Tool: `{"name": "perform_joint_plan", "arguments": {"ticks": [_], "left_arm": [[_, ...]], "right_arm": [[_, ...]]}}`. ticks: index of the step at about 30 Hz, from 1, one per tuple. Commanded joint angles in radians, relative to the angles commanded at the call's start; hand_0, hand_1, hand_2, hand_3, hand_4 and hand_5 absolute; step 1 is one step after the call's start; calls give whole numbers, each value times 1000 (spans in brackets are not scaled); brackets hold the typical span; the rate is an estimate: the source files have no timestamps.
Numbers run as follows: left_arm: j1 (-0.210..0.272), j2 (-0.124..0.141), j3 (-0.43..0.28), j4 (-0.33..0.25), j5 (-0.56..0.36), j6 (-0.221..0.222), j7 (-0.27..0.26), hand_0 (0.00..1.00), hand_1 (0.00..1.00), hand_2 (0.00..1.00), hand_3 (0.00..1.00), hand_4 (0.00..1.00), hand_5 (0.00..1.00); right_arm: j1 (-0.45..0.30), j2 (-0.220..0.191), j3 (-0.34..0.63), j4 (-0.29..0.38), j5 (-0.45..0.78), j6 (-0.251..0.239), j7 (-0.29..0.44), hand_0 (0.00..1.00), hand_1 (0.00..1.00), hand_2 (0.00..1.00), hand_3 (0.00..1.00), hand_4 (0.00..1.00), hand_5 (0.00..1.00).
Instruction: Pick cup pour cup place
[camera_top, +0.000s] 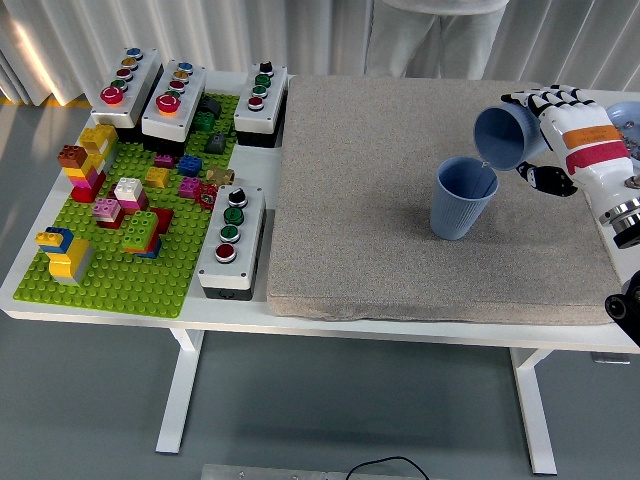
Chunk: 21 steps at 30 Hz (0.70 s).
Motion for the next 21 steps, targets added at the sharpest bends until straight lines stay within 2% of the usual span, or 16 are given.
{"name": "perform_joint_plan", "arguments": {"ticks": [14, 21], "left_arm": [[4, 0, -12, 0, 10, 1, 2, 731, 780, 823, 681, 510, 938], [4, 1, -11, 0, 9, 1, 1, 731, 780, 823, 679, 511, 939]], "right_arm": [[4, 1, -13, 3, -22, -22, -26, 874, 722, 572, 629, 729, 96], [7, -16, -30, 15, -32, -12, -32, 875, 722, 572, 627, 728, 97]]}}
